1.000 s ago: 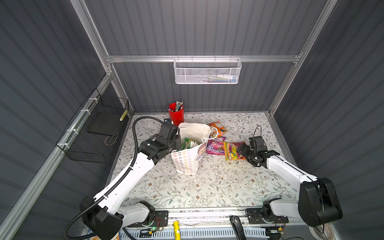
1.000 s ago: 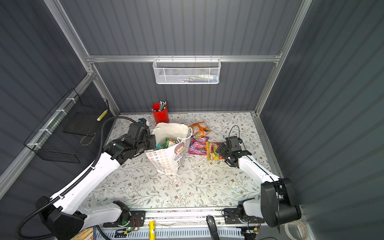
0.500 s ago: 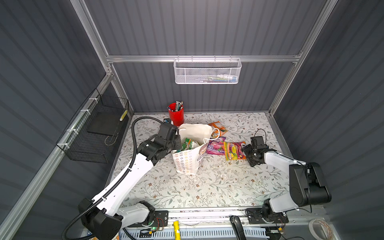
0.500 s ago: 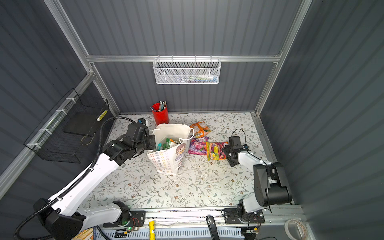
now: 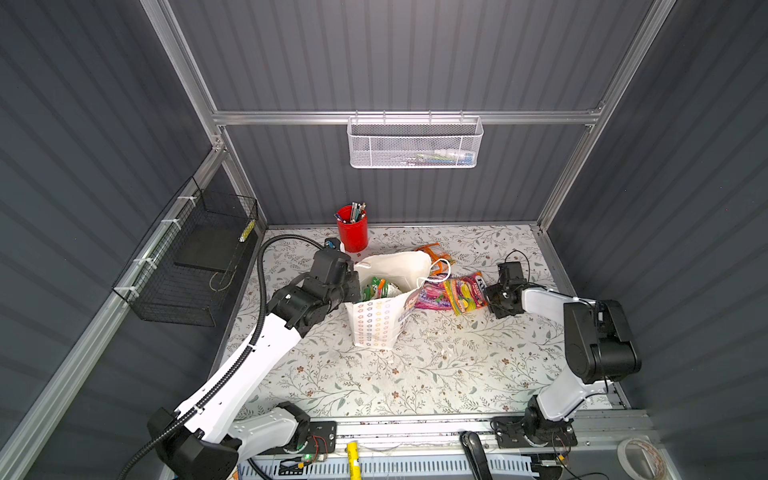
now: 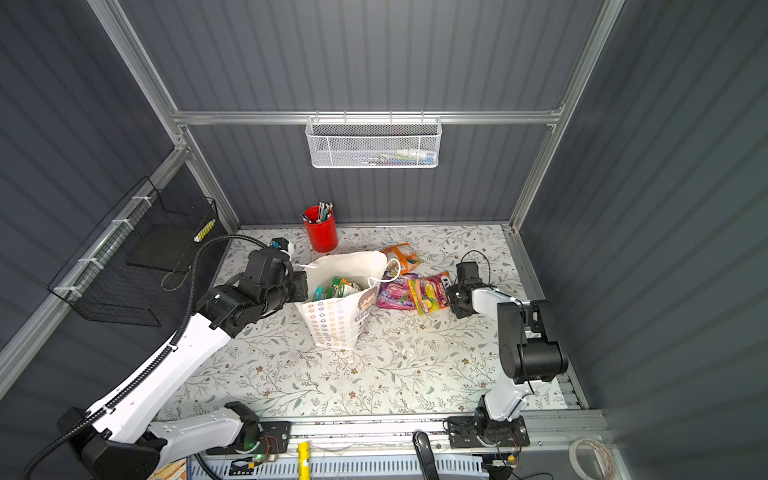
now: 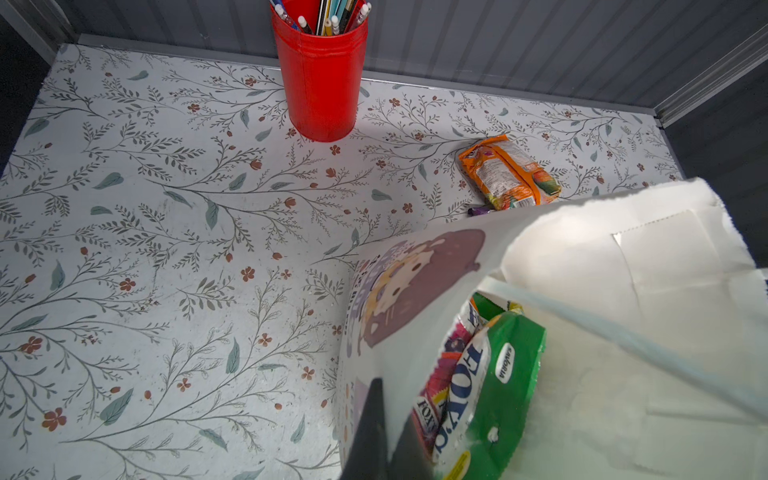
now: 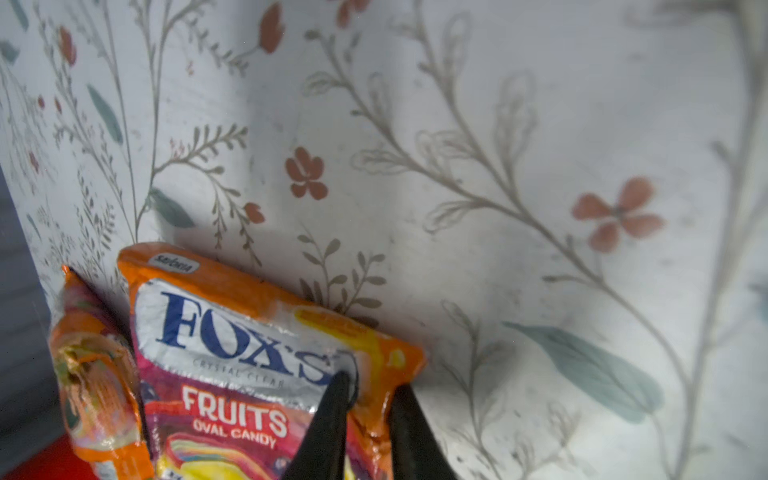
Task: Place the snacks into the paper bag
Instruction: 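Grasp the orange Fox's fruits packet with the right gripper and lift, then carry the Fox's packet over the bag opening with the right gripper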
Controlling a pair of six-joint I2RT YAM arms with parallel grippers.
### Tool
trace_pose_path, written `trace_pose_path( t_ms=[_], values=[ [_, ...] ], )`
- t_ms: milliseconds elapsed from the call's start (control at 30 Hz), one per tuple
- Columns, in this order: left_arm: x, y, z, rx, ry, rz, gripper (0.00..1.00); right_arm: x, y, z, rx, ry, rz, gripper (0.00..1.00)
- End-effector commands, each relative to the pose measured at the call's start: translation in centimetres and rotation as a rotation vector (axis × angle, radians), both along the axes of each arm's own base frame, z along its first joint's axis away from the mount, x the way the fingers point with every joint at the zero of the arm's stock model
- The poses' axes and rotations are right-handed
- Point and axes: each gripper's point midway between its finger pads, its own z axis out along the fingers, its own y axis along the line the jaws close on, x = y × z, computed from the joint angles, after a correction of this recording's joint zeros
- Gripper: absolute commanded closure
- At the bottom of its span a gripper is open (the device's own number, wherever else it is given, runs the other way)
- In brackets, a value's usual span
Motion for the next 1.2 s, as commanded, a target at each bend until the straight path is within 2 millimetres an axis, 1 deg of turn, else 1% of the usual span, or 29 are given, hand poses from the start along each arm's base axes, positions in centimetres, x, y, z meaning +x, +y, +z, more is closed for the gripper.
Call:
trace_pose_path(
  t_ms=[0, 100, 200, 233, 367, 433, 500, 567, 633, 667, 767, 833, 1000, 1067, 1167],
  values=[
    [0.4, 0.1, 2.5, -0.021, -0.099, -0.003, 1.00, -2.1, 0.6, -2.8, 0.030, 0.098, 0.018, 0.99],
    [0.4, 0.4, 2.8, -0.018, -0.115, 0.003, 1.00, -2.0, 0.8, -2.6, 0.046, 0.057, 0.021, 1.00],
    [0.5, 0.3, 2.6, -0.014, -0.109, 0.002, 1.00, -1.9, 0.8, -1.1, 0.045, -0.016, 0.029, 1.00],
    [0.5, 0.3, 2.6, -0.014, -0.107, 0.002, 1.00, -2.2, 0.7, -0.6, 0.037, -0.030, 0.033, 1.00],
    [0.2, 0.1, 2.9, -0.030, -0.109, -0.009, 1.00, -3.1, -0.1, 3.2, -0.021, -0.134, 0.044, 1.00],
    [0.0, 0.1, 3.2, -0.034, -0.115, -0.016, 1.00, -3.1, 0.0, 6.1, -0.032, -0.245, 0.080, 1.00],
    [-0.1, 0.3, 3.5, -0.031, -0.115, -0.012, 1.00, -3.7, 0.2, 8.3, -0.030, -0.291, 0.107, 1.00],
    [-0.3, 0.1, 3.6, -0.045, -0.120, -0.025, 1.00, -4.5, 0.0, 11.1, -0.064, -0.338, 0.130, 1.00],
    [-0.2, -0.2, 3.2, -0.046, -0.109, -0.031, 1.00, -5.3, -0.5, 14.8, -0.099, -0.416, 0.132, 1.00],
    [-0.2, -0.3, 3.0, -0.044, -0.101, -0.033, 1.00, -5.6, -0.6, 16.2, -0.110, -0.446, 0.137, 1.00],
    [0.1, -0.2, 2.5, -0.030, -0.084, -0.019, 1.00, -6.6, -0.4, 20.9, -0.130, -0.524, 0.175, 1.00],
    [0.2, 0.3, 2.2, -0.010, -0.072, 0.009, 1.00, -7.3, 0.0, 24.0, -0.142, -0.568, 0.209, 1.00],
    [0.1, 0.1, 2.0, -0.021, -0.063, 0.004, 1.00, -8.9, 1.5, 31.3, -0.146, -0.711, 0.263, 1.00],
    [0.2, 0.1, 1.6, -0.009, -0.040, 0.010, 1.00, -9.4, 2.3, 34.0, -0.132, -0.771, 0.277, 1.00],
    [0.1, -0.1, 1.1, -0.009, -0.011, 0.001, 1.00, -10.0, 4.1, 38.1, -0.137, -0.847, 0.323, 1.00]
  ],
)
